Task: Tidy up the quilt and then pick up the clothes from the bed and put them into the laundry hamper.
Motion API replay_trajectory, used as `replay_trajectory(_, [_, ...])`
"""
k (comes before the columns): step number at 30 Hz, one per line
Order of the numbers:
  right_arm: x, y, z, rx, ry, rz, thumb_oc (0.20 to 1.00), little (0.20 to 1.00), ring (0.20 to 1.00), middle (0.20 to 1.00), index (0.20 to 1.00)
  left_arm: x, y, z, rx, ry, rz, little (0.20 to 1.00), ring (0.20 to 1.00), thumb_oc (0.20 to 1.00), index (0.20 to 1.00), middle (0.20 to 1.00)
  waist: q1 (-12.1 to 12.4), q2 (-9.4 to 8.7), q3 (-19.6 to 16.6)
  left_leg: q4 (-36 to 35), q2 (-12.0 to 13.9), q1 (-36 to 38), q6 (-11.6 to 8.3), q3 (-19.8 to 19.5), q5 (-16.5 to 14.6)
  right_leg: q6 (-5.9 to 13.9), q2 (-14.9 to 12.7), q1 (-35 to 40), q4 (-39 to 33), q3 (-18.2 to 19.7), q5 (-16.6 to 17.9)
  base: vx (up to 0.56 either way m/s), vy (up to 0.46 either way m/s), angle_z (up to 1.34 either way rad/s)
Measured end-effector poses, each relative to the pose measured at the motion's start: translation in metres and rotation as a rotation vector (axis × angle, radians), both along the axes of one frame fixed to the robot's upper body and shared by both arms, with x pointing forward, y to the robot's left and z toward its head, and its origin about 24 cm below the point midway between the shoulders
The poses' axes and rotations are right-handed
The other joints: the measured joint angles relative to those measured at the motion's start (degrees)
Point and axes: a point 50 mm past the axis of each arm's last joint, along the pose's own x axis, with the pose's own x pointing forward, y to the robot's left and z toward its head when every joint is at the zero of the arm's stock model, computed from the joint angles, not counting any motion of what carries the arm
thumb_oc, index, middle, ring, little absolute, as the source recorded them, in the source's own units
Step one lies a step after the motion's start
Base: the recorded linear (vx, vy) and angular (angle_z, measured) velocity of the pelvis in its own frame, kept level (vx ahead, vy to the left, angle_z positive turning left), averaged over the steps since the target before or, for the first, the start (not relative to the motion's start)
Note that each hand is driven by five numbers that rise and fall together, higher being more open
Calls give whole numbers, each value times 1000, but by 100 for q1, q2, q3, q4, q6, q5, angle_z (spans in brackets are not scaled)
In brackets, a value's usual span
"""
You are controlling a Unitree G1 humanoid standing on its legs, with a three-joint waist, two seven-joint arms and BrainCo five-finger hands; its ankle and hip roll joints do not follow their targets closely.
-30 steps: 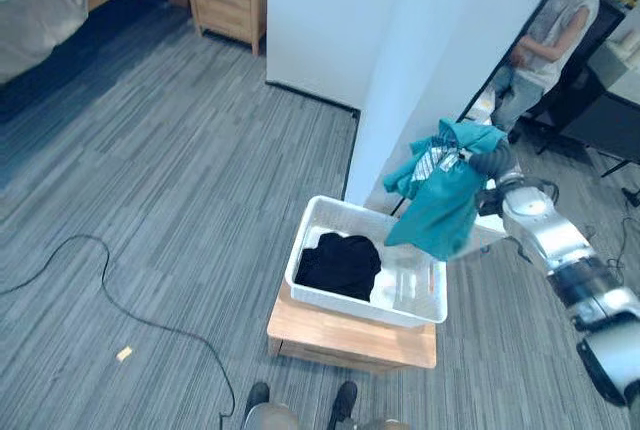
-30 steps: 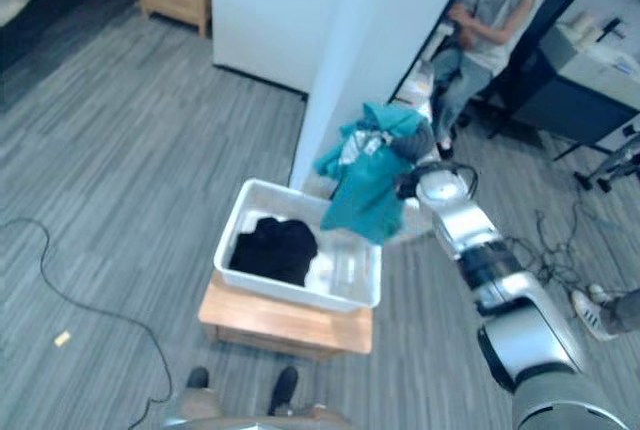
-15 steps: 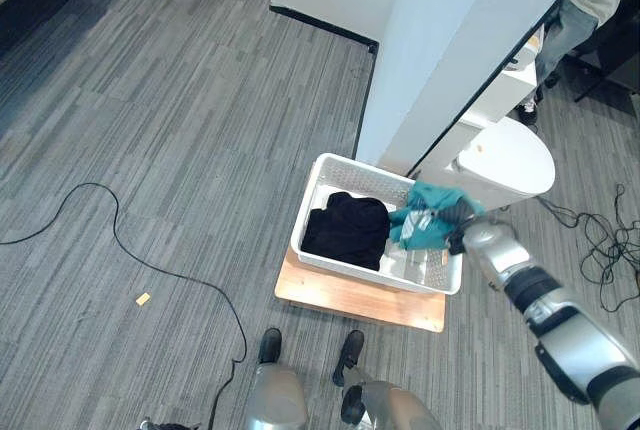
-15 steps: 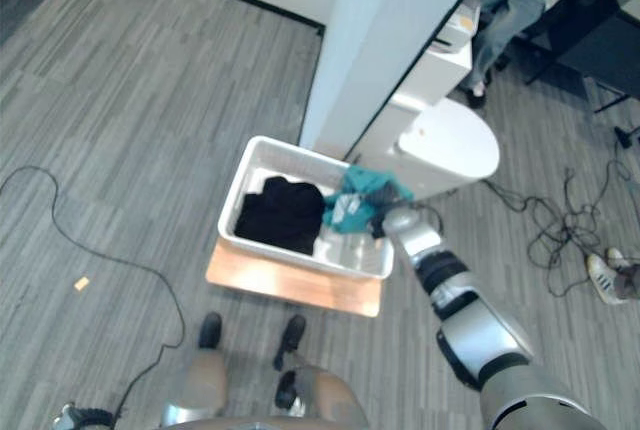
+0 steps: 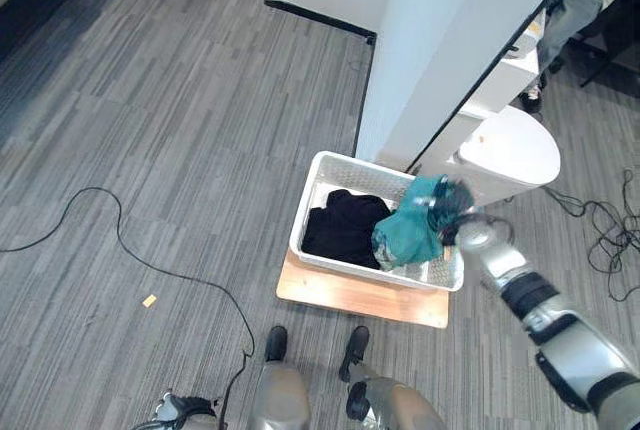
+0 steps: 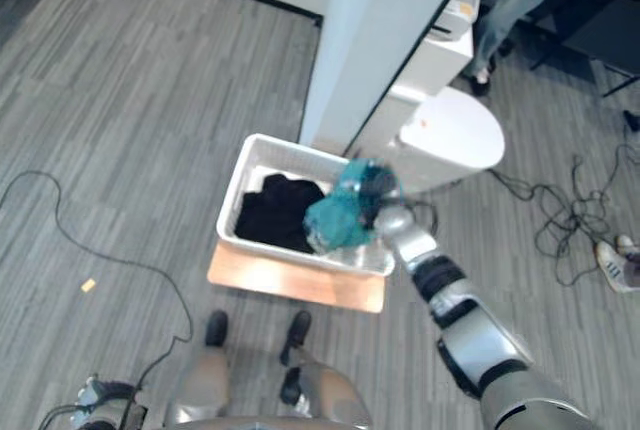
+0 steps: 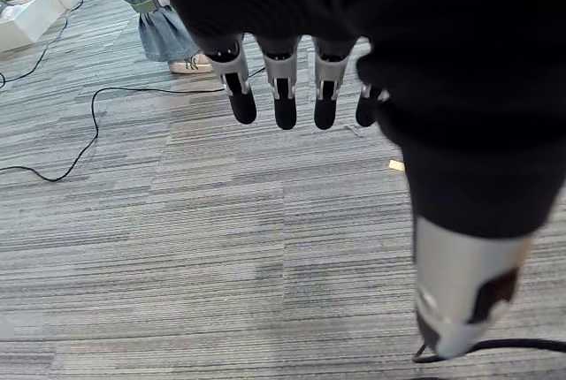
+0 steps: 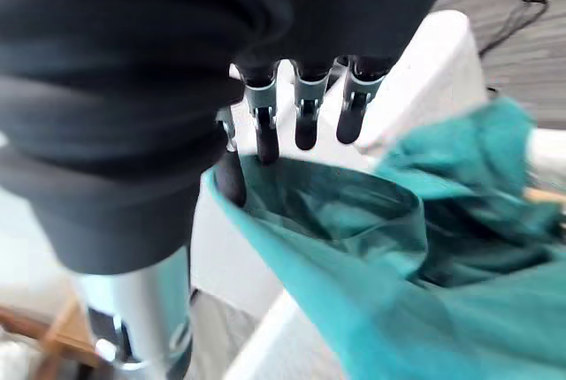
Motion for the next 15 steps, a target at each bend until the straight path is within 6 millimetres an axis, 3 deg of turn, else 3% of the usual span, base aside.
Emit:
replay_trajectory(3, [-18, -16, 45, 89, -220, 7, 1000, 1000, 1000, 1000, 1000, -24, 3, -3, -7, 36, 60, 1000, 1000, 1000, 1000, 1000, -254, -87, -83, -210, 2, 389, 6, 145, 0, -1, 15, 236, 0, 202, 1, 83, 78, -19])
replay_trajectory(5, [-32, -32, 47, 109, -252, -28, 1000, 1000, 1000, 1000, 1000, -35, 5, -4, -10, 51, 85, 1000, 1000, 1000, 1000, 1000, -343, -152, -221, -286, -9, 442, 21, 188, 9, -1, 14, 225, 0, 309, 1, 34, 76, -16])
replay_trajectory(6, [-48, -56, 40, 109, -260, -91, 1000, 1000, 1000, 1000, 1000, -46, 6, -5, -14, 62, 105, 1000, 1000, 1000, 1000, 1000, -444, -196, -402, -350, -23, 481, 40, 237, 26, -1, 3, 222, 0, 391, 1, 21, 83, -14])
replay_trajectory(7, [-55, -66, 31, 94, -231, -121, 1000, 1000, 1000, 1000, 1000, -52, 7, -6, -14, 73, 112, 1000, 1000, 1000, 1000, 1000, -494, -210, -485, -396, -34, 543, 51, 301, 34, -1, 1, 235, 0, 445, 1, 14, 95, -23])
replay_trajectory(10, [-114, -127, -33, 51, -17, -346, 1000, 1000, 1000, 1000, 1000, -83, 1, -10, -51, 106, 170, 1000, 1000, 1000, 1000, 1000, -745, -24, -829, -654, -90, 854, 91, 485, 41, 1, -14, 318, -2, 633, 0, 7, 68, -31])
replay_trajectory(12, [-139, -144, -63, 50, 109, -413, 1000, 1000, 1000, 1000, 1000, -91, -1, -11, -61, 113, 181, 1000, 1000, 1000, 1000, 1000, -929, 58, -897, -659, -102, 898, 142, 587, -1, 8, -45, 354, -3, 644, -10, 10, 35, -29])
replay_trajectory(15, [-210, -156, -149, 85, 482, -538, 1000, 1000, 1000, 1000, 1000, -86, -5, -13, -134, 18, 176, 1000, 1000, 1000, 1000, 1000, -1208, 277, -951, -693, -141, 971, 166, 597, -71, -2, -88, 406, -34, 616, -220, -2, 46, -3])
